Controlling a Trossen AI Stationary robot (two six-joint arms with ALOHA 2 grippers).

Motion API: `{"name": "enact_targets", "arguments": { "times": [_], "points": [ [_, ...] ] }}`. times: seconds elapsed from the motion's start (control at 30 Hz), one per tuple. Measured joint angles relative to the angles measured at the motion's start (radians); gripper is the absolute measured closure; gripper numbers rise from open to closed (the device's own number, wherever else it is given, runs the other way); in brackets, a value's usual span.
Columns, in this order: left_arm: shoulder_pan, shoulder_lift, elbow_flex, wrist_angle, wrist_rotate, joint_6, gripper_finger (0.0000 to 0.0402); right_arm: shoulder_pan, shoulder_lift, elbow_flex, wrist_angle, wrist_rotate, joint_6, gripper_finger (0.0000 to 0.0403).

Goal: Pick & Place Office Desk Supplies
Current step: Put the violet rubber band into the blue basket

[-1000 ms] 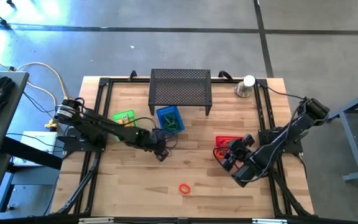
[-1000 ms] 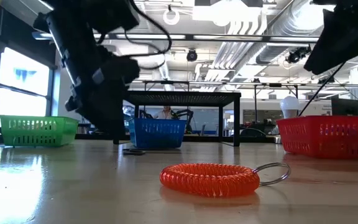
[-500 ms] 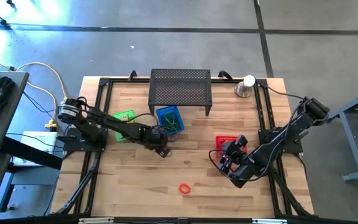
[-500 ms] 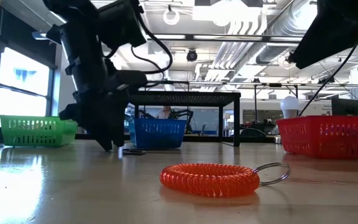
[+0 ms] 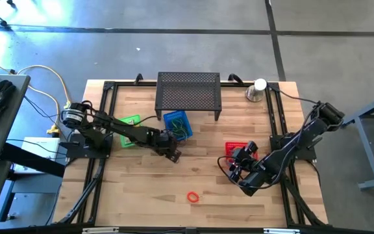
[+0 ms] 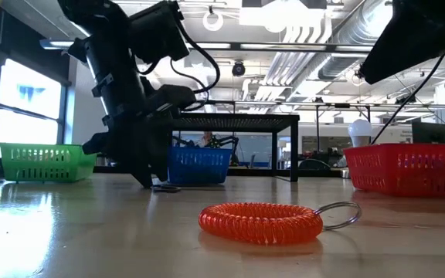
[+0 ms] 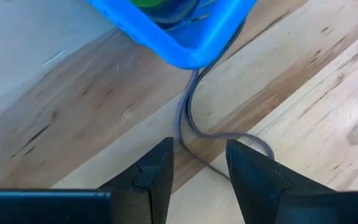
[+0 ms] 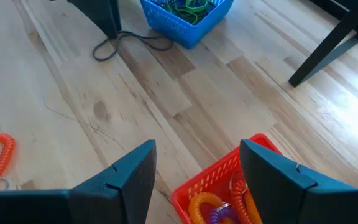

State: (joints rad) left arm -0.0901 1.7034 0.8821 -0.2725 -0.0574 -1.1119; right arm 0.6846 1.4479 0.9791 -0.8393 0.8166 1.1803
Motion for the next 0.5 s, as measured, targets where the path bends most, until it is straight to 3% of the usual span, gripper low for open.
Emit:
{"name": "enact_targets", "arguments": {
  "times": [0.17, 0.5],
  "points": [
    [0.021, 0.034, 0.001, -0.009, 0.058, -0.004, 0.0275, 0.000, 0.000, 0.000, 0.006, -0.001, 0.000, 0.0183],
    [0.031, 0.053, -0.001, -0.019, 0.071, 0.011, 0.0343, 0.000, 0.000, 0.000, 0.008, -0.004, -0.007, 0.0183]
  ]
}}
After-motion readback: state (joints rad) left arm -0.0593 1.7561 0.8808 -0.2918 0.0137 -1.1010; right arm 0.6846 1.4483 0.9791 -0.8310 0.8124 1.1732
